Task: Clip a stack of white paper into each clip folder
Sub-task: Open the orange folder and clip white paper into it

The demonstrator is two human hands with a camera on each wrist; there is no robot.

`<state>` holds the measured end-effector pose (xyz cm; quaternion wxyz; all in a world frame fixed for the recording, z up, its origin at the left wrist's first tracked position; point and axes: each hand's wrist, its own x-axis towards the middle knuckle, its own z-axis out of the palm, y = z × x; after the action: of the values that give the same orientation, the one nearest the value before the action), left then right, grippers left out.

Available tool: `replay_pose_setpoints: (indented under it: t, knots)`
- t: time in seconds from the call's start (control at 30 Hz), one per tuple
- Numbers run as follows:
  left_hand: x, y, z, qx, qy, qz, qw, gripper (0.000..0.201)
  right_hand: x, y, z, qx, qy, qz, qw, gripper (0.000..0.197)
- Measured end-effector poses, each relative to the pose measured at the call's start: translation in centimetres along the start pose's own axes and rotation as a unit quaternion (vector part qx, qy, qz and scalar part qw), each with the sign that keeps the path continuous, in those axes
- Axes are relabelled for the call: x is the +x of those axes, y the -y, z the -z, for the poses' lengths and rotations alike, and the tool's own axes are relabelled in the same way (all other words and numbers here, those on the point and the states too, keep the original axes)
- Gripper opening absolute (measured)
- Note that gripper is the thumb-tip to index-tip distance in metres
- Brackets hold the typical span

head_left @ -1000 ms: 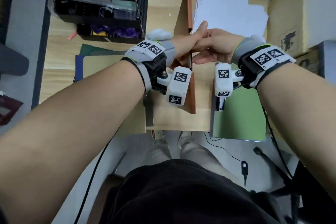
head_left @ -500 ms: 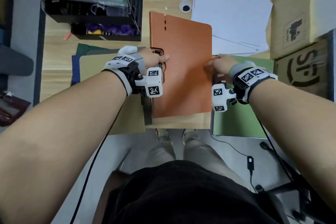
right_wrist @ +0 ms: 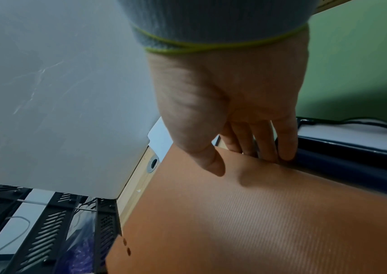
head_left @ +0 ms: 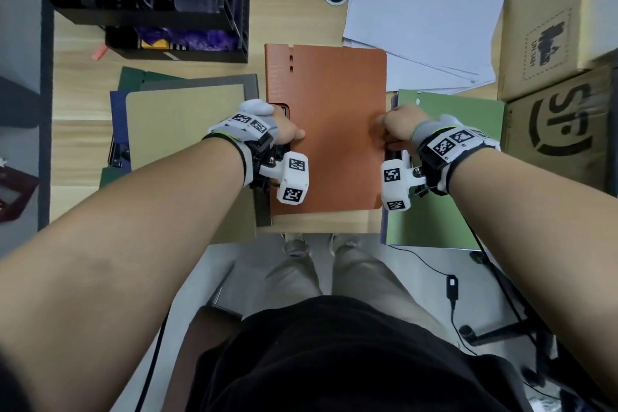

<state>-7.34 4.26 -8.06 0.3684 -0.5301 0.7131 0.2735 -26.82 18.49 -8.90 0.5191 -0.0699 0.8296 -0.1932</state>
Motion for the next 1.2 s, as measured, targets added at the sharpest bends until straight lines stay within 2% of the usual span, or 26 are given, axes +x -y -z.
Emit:
replay_pose_setpoints:
  t: [0.1,0.2,0.27,0.33,0.43,0.5,0.6,0.7,0.77,0.83,0.87,0.9,0.93,0.97,1.0,1.03,1.07,1.13,1.2]
  knots:
    - [0.5,0.0,-0.3,-0.008,0.033,-0.017,0.999,0.056,0.2,0.1,0.3,-0.025,-0.009,-0.010,1.000,0.016]
    - [0.0,0.1,0.0,0.001,0.041,-0.010,0.999,0.075,-0.2,1.0,0.6,0.005,-0.014,-0.008,1.000,0.009]
    - [0.2,-0.1,0.4,-0.041,0.009,-0.016,0.999,0.092,-1.0,1.9,1.0,0.047,-0.006,0.008,0.999,0.026]
    - [-0.8,-0.3,1.3,-0.122,-0.032,-0.044,0.991,0.100,-2.1,3.3,1.3,0.103,0.026,0.032,0.994,0.049]
    - [-3.1,-1.4,3.4,-0.236,-0.069,-0.097,0.964,0.094,-3.8,5.8,1.2,0.132,0.112,0.078,0.982,0.075]
    - [-4.4,-2.5,4.7,-0.288,-0.095,-0.109,0.947,0.093,-4.9,7.4,0.6,0.127,0.167,0.110,0.972,0.082]
    - [-5.8,-2.3,6.6,-0.313,-0.163,-0.116,0.928,0.086,-6.7,10.1,-1.3,0.112,0.222,0.141,0.958,0.079]
    - [-6.6,-0.8,8.2,-0.243,-0.245,-0.108,0.933,0.060,-7.8,12.0,-3.6,0.089,0.241,0.157,0.954,0.068]
    - [-6.3,0.2,8.6,-0.184,-0.327,-0.064,0.925,0.046,-7.9,12.4,-5.0,0.066,0.228,0.159,0.958,0.064]
    - [-6.4,0.6,8.5,-0.153,-0.408,-0.020,0.900,0.044,-7.4,11.9,-5.6,0.040,0.190,0.157,0.968,0.056]
    - [-6.4,1.3,8.2,-0.128,-0.442,0.002,0.888,0.050,-7.0,11.7,-6.2,0.021,0.175,0.153,0.972,0.051]
    - [-5.6,2.2,7.7,-0.085,-0.490,0.018,0.868,0.060,-6.6,11.2,-6.6,-0.003,0.163,0.146,0.976,0.045]
    - [-4.8,3.3,7.2,-0.030,-0.565,0.017,0.825,0.067,-6.2,10.6,-6.7,-0.033,0.155,0.137,0.978,0.040]
    - [-4.4,4.6,7.1,0.006,-0.592,0.021,0.806,0.064,-5.8,10.1,-6.8,-0.067,0.150,0.129,0.978,0.038]
    - [-4.4,5.8,7.0,0.016,-0.570,0.020,0.821,0.051,-5.3,9.5,-6.9,-0.099,0.141,0.122,0.978,0.037]
    - [-3.8,6.5,6.5,0.035,-0.572,0.010,0.819,0.037,-4.7,8.9,-7.0,-0.123,0.126,0.113,0.978,0.038]
    - [-3.0,7.0,5.9,0.055,-0.568,0.018,0.821,0.031,-4.4,8.3,-6.9,-0.142,0.112,0.105,0.978,0.041]
    - [-1.8,8.3,4.3,0.124,-0.525,0.037,0.841,0.027,-3.7,7.3,-6.8,-0.168,0.094,0.090,0.977,0.045]
    - [-0.6,9.0,2.9,0.139,-0.431,0.039,0.891,0.032,-3.2,6.4,-6.6,-0.181,0.090,0.075,0.977,0.045]
